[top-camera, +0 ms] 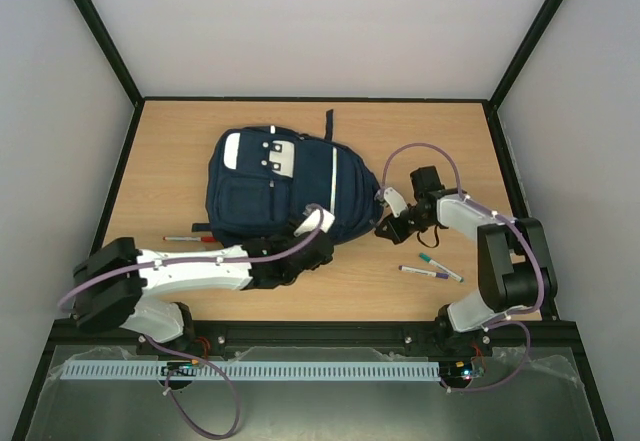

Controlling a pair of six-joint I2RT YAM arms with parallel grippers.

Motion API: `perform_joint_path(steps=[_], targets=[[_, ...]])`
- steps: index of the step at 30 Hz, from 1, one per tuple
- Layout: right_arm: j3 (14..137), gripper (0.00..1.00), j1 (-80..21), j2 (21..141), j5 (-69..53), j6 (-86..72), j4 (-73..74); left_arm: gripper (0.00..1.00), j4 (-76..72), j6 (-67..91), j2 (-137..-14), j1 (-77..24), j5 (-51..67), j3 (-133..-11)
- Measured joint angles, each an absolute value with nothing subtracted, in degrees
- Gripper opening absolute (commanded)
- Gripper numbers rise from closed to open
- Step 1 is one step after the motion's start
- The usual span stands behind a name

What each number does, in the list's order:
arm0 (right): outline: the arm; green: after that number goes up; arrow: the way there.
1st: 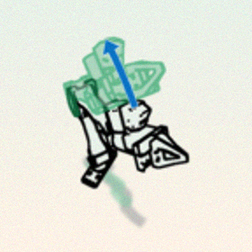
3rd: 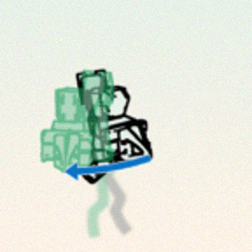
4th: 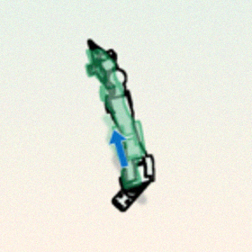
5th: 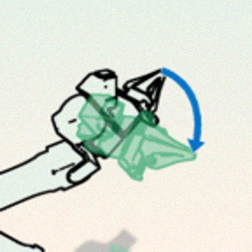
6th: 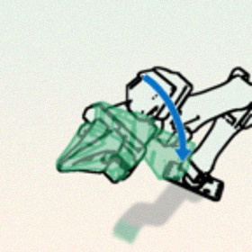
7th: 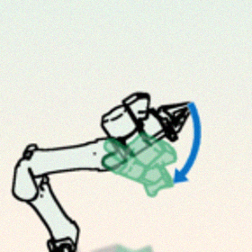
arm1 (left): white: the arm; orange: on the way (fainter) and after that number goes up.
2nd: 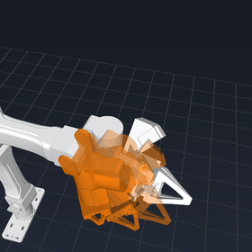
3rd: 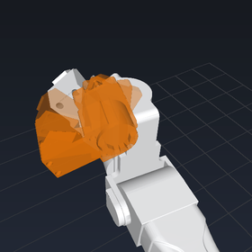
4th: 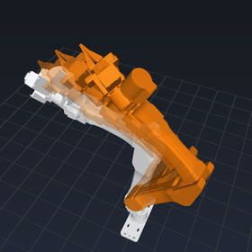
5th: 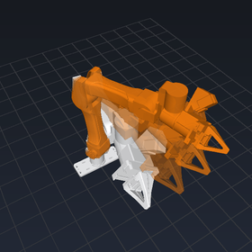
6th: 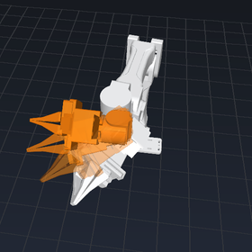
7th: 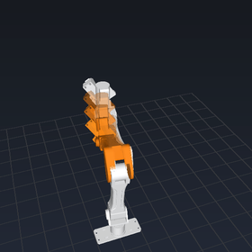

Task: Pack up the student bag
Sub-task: Zip the student bag at the center of the board.

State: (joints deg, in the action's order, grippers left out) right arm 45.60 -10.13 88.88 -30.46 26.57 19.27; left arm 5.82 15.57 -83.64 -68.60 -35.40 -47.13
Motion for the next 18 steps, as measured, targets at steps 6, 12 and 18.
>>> perform_joint_path(steps=[6,12,18], targets=[[41.1,0.01,-13.74,84.36,-28.34,29.52,18.24,0.83,18.63,37.6,-76.75,-65.54,-36.69,-47.97],[38.24,0.01,-19.81,79.75,-25.85,30.26,18.22,0.86,24.4,50.83,-66.0,-48.9,-30.09,-40.01],[35.4,0.01,-27.99,77.1,-23.24,30.22,17.41,0.84,22.85,53.32,-58.78,-35.24,-19.92,-30.3]])
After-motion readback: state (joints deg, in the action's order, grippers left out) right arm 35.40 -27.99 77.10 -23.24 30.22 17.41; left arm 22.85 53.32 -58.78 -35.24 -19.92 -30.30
